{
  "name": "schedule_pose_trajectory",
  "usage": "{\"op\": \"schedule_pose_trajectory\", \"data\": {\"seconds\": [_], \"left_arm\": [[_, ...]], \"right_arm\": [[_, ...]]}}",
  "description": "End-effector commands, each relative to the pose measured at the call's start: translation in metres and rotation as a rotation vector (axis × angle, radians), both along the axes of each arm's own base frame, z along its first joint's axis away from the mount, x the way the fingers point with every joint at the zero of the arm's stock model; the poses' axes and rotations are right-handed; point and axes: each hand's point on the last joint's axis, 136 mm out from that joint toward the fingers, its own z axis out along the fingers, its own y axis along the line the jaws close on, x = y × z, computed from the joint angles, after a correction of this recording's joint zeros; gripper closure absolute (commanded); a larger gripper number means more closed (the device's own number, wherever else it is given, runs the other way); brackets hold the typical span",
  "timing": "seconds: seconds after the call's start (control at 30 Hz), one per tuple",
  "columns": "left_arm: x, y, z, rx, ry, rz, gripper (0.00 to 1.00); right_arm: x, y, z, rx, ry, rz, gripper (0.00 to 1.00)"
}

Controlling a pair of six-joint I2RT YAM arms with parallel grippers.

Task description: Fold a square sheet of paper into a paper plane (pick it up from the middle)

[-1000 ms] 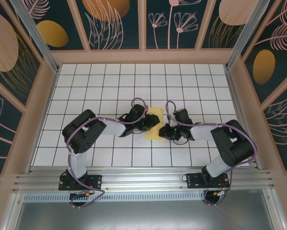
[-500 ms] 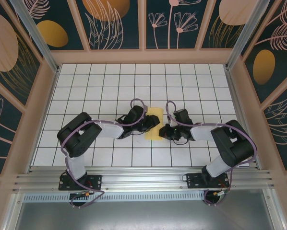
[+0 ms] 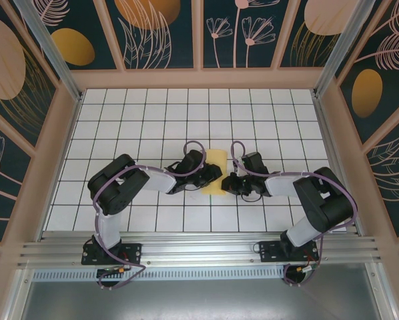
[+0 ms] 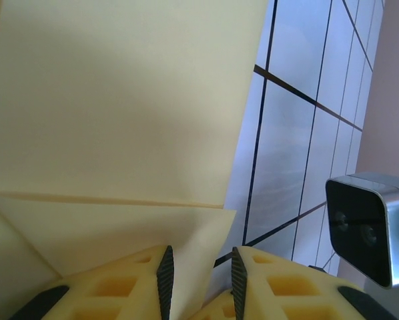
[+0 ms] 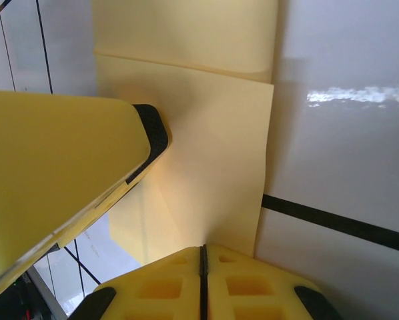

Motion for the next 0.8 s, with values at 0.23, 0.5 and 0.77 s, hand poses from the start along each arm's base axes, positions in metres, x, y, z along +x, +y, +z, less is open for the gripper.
{"op": "schedule_pose_trajectory", "data": {"seconds": [0.23,0.5,0.77], "left_arm": [[0.028,0.044,-0.017,0.211,-0.033,0.118,0.65],[0.040,0.055,-0.023,0.264,-0.026,0.157,0.61],[0.046,0.072,-0.032,0.310,-0.019,0.169,0.59]], "right_arm": [[-0.028,-0.031,-0.040,-0.161,0.111,-0.033,0.91],[-0.029,-0.031,-0.042,-0.163,0.117,-0.024,0.91],[-0.029,-0.031,-0.042,-0.164,0.117,-0.020,0.91]]}}
